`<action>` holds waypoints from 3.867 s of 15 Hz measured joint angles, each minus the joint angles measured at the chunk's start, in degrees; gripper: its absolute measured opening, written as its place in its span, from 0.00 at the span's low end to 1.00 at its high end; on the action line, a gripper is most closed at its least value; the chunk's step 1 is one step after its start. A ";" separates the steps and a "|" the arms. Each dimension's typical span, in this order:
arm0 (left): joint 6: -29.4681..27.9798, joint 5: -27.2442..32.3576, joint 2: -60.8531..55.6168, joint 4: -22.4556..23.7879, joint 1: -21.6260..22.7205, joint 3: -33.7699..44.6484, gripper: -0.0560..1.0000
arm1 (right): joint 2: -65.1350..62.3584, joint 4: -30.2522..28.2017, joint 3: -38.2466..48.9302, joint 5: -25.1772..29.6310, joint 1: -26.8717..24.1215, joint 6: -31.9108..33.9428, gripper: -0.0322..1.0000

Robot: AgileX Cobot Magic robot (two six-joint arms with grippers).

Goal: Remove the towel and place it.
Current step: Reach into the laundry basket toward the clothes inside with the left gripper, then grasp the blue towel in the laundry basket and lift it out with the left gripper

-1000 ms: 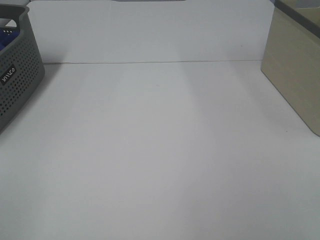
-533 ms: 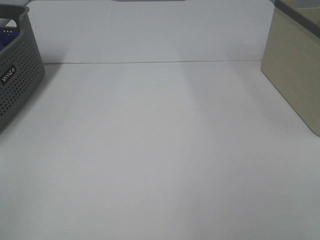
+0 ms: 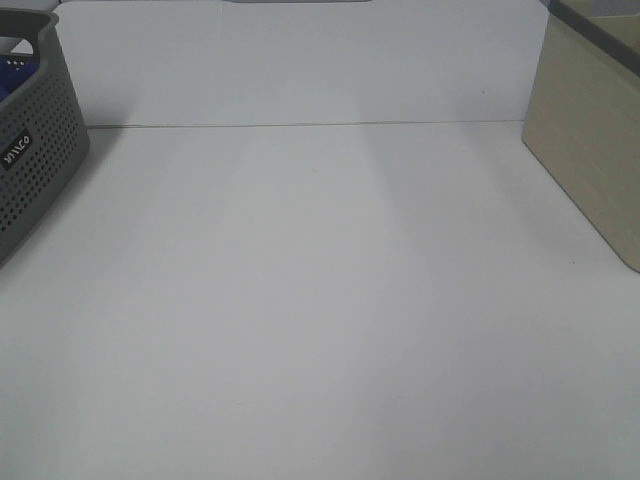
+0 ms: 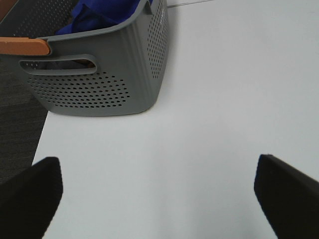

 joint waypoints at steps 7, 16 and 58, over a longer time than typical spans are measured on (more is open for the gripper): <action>0.00 0.06 1.38 0.00 0.00 0.00 0.99 | 0.00 0.00 0.00 0.00 0.00 0.00 0.76; 1.78 3.44 9.17 0.00 0.00 -2.46 0.99 | 0.00 0.00 0.00 0.00 0.00 0.00 0.76; 72.19 -6.59 127.08 5.44 11.80 -78.72 0.49 | 0.00 0.06 0.00 0.00 0.00 0.00 0.76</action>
